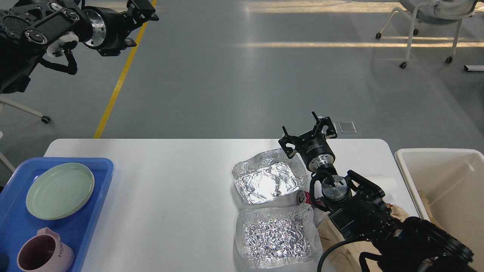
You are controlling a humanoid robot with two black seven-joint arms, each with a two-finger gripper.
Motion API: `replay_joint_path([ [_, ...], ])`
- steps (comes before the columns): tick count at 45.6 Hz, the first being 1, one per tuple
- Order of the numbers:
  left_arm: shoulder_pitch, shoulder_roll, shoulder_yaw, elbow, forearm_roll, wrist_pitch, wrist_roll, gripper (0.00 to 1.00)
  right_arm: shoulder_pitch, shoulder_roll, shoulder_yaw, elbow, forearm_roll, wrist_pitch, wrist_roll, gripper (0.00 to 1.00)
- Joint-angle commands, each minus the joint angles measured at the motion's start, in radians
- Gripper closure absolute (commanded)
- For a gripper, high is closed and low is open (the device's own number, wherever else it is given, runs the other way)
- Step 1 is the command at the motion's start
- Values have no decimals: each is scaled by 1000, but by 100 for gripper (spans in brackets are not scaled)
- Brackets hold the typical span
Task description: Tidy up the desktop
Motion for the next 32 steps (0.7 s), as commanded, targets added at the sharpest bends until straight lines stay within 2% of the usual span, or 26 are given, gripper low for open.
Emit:
replay_joint_path([
  [1,73,-11,-13,17,1,-48,19,4,0,0,0,0,0,0,0,0],
  [8,118,-12,-13,16,2,-263,25,3,0,0,0,0,0,0,0,0],
  [13,111,2,-24,25,-4,-288,11,3,0,0,0,0,0,0,0,0],
  [16,113,0,-33,54,-6,-226,6,3,0,0,0,0,0,0,0,0],
  [19,121,-7,-68,85,-7,-131,5,3,0,0,0,0,0,0,0,0],
  [26,202,-12,-235,109,-6,105,8,3,0,0,0,0,0,0,0,0],
  [32,233,-8,-442,111,-2,179,22,3,0,0,0,0,0,1,0,0],
])
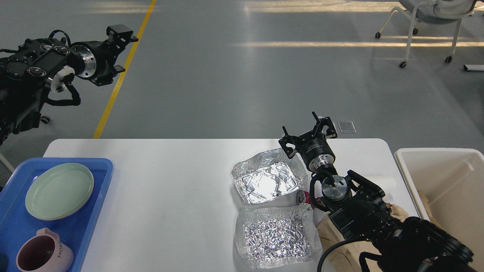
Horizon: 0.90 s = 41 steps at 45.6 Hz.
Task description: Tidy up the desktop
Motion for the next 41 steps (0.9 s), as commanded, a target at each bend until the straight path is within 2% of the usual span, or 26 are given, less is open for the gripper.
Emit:
replay_joint_path([
  [1,31,7,-199,3,7,77,12,3,0,0,0,0,0,0,0,0],
  [7,51,16,-302,3,11,99,12,3,0,0,0,0,0,0,0,0],
  [20,70,39,-348,4,2,103,8,3,0,0,0,0,0,0,0,0],
  [31,90,55,-534,4,5,105,3,3,0,0,0,0,0,0,0,0],
  [41,90,41,-560,4,7,103,-18,3,0,0,0,0,0,0,0,0],
])
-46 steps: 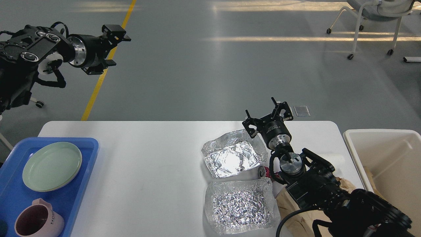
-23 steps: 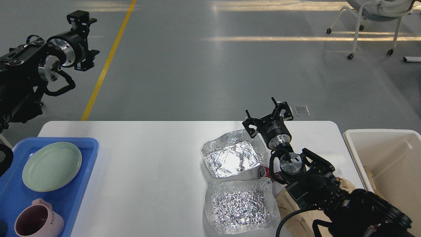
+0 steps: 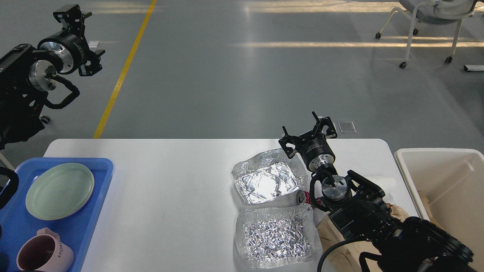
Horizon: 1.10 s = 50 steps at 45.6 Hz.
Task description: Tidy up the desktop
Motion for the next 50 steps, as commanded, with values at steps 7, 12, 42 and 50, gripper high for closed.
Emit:
replay_joint_path([
  [7,14,-16,-8,-2,0,-2,-56,3,0,0,0,0,0,0,0,0],
  [12,45,-16,-9,-2,-1,-2,-134,3,0,0,0,0,0,0,0,0],
  [42,154,-148,-28,-2,-6,-3,-538,3,0,0,0,0,0,0,0,0],
  [50,198,-176,-120,-14,-6,-25,-541,2,0,0,0,0,0,0,0,0],
])
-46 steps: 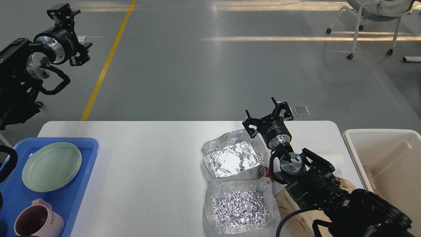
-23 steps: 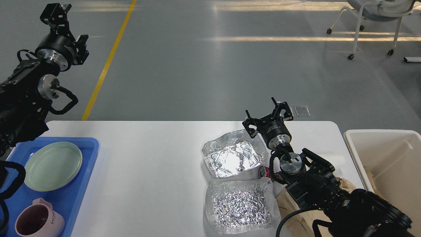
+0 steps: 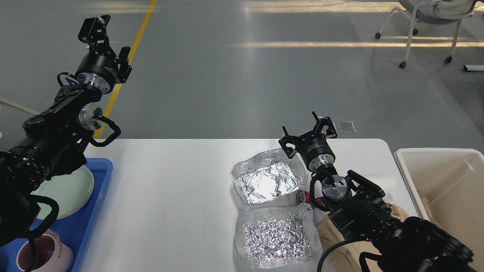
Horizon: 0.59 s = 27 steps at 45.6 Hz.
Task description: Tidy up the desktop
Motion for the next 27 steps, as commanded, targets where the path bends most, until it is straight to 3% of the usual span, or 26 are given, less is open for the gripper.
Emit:
replay_joint_path([
  [1,41,-15,-80,-13,1,-24,-5,2,0,0,0,0,0,0,0,0],
  [9,59,-17,-153,-12,1,-93,0,0,0,0,0,0,0,1,0,0],
  [27,58,-23,-163,-3,0,-73,15,0,0,0,0,0,0,0,0,0],
])
